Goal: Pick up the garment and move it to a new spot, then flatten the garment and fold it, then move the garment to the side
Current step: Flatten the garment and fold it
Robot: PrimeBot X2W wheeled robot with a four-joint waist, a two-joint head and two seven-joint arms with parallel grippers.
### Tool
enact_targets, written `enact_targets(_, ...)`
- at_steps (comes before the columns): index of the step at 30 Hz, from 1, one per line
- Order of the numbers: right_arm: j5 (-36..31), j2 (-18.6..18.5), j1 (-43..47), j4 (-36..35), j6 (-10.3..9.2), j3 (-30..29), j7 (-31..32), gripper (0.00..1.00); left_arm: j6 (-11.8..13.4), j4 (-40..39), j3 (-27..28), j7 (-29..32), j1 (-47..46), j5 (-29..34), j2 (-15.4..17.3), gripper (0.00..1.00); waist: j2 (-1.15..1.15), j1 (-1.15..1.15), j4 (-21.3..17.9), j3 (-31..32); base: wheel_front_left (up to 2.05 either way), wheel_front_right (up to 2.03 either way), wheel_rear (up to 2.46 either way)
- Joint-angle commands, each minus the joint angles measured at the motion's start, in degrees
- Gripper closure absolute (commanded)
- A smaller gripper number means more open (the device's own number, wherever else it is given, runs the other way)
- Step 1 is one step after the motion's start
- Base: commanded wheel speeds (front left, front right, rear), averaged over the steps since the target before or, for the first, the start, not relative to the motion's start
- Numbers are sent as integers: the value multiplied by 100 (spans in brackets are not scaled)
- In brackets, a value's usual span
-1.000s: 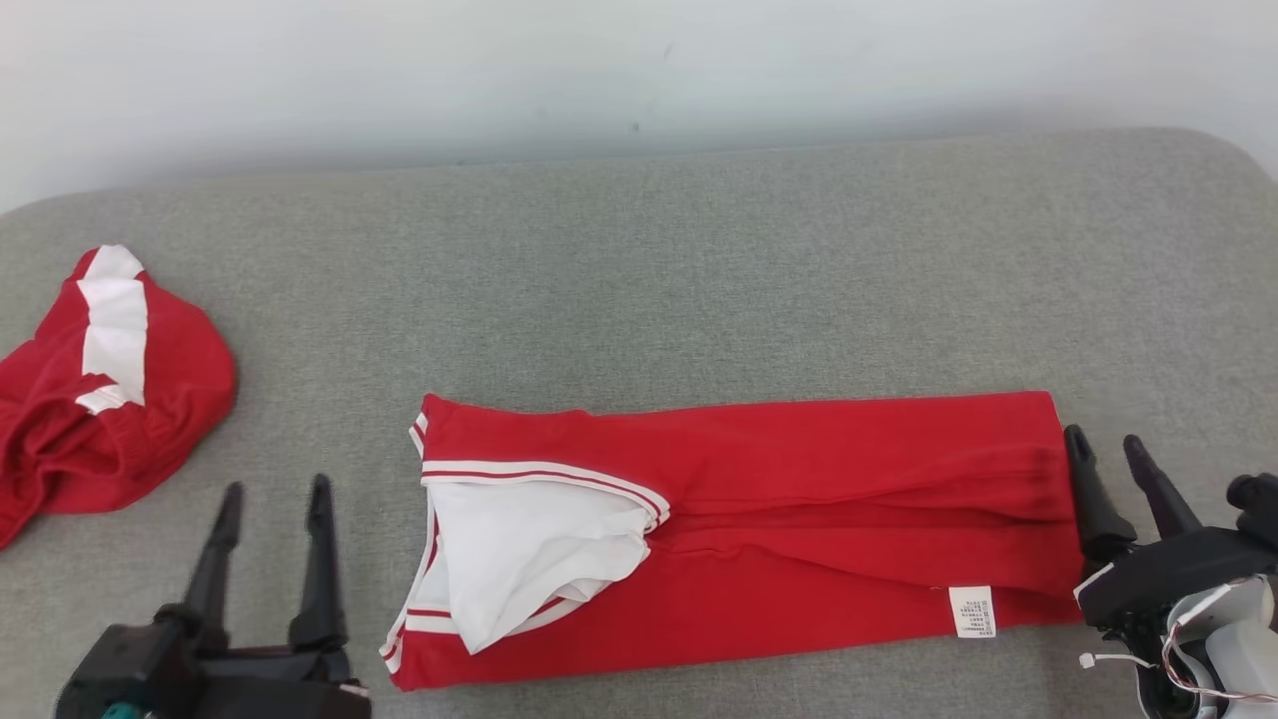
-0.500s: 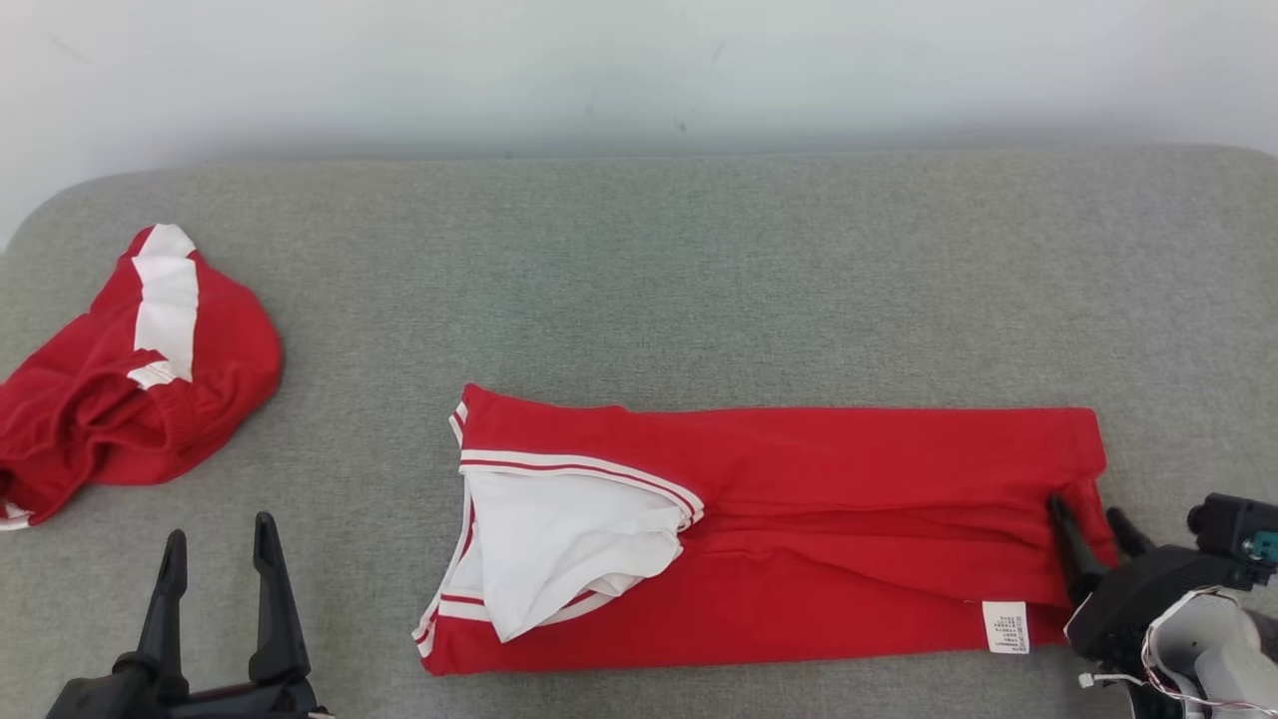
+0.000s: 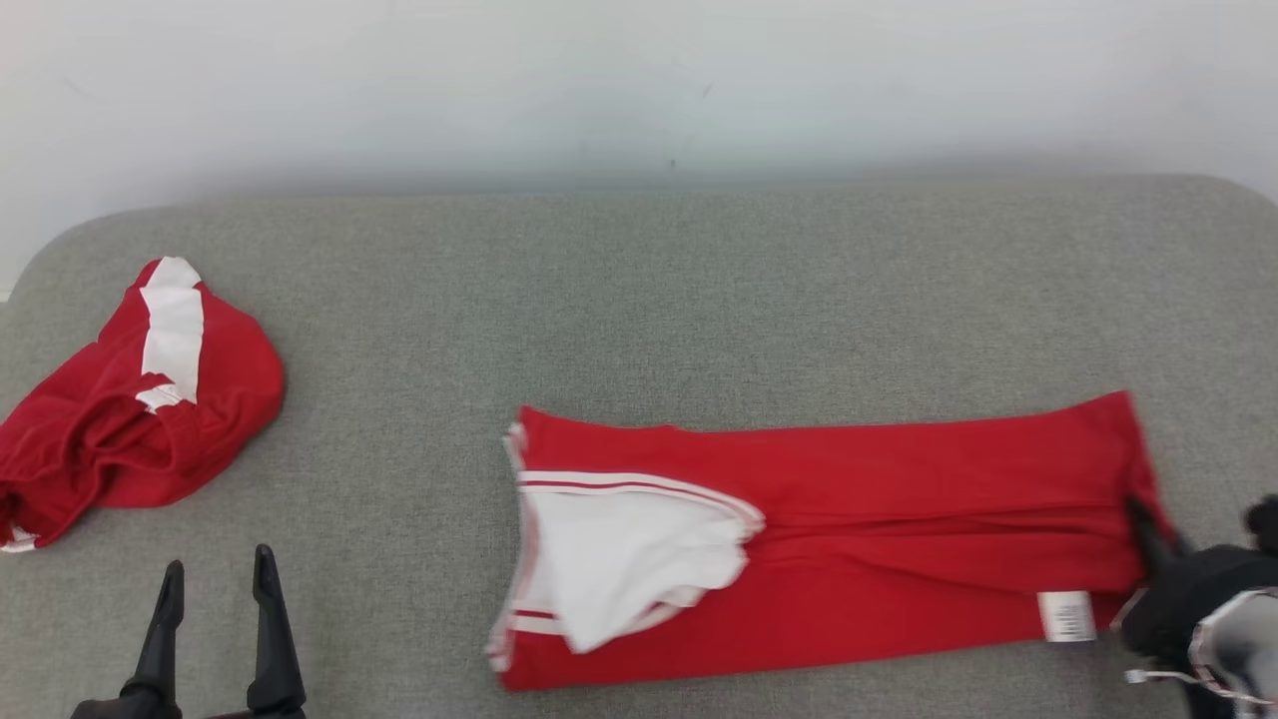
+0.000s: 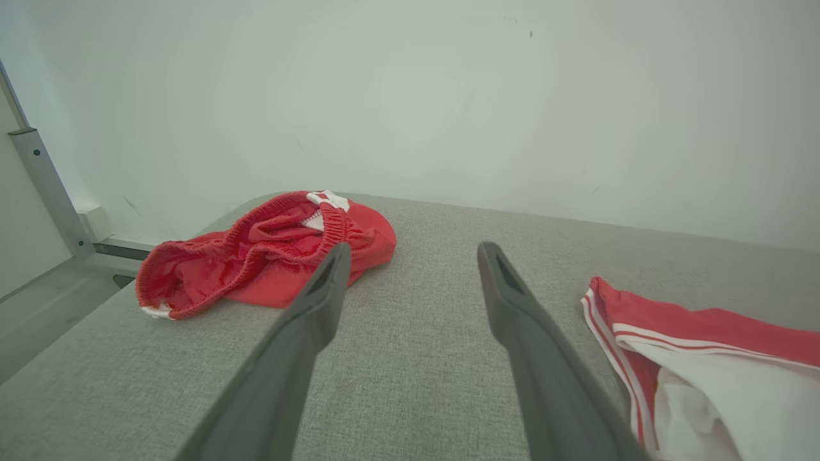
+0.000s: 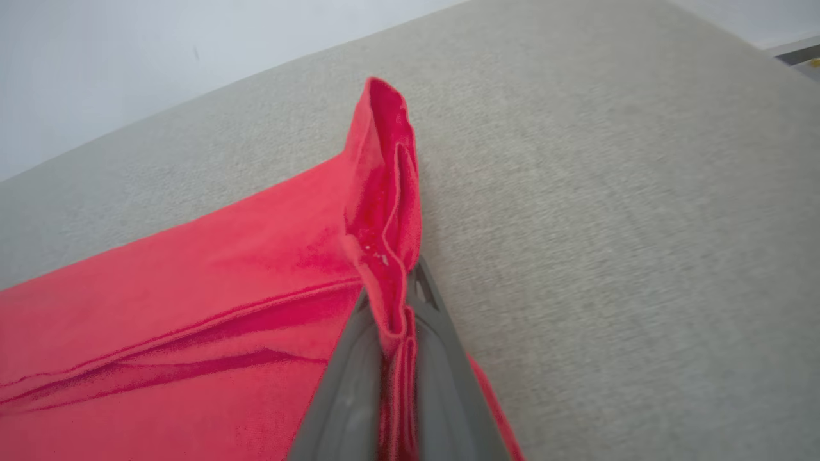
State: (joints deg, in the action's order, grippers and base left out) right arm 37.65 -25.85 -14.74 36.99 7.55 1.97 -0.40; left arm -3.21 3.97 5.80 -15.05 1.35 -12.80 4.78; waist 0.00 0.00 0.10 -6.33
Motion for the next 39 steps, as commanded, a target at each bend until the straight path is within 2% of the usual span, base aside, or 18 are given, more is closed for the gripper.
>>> enact_targets(1, -46, -206, -49, 134, -14, -213, -90, 100, -38, 25, 57, -17, 85, 92, -36, 0, 0, 0, -57, 77, 0, 0, 0)
enact_targets(7, -306, -698, -168, 487, -14, -798, -225, 100, -118, 39, 61, -17, 154, 385, -65, 0, 0, 0, -83, 156, 0, 0, 0)
enact_targets(12, -454, -703, -246, 310, -14, -953, -218, 100, -151, 64, 146, -17, 220, 472, -91, 0, 0, 0, -135, 221, 0, 0, 0)
enact_targets(22, -735, 199, -30, -1255, -14, -216, 18, 100, -176, 95, 228, -17, 282, 504, -148, 0, 0, 0, -168, 305, 0, 0, 0)
enact_targets(23, -735, 199, -30, -1255, -14, -216, 18, 100, -176, 95, 228, -17, 282, 504, -148, 0, 0, 0, -168, 305, 0, 0, 0)
enact_targets(28, -789, 796, 28, -2068, -14, 424, 267, 100, -206, 157, 162, -17, 150, 513, -166, 0, 0, 0, -61, 271, 0, 0, 0)
enact_targets(33, -842, 1224, 17, -2340, -14, 933, 420, 100, -234, 242, 105, -17, 40, 491, -175, 0, 0, 0, 107, 211, 0, 0, 0)
enact_targets(39, -894, 1672, 33, -2224, -14, 1380, 432, 100, -273, 343, 50, -17, -37, 456, -184, 0, 0, 0, 303, 160, 0, 0, 0)
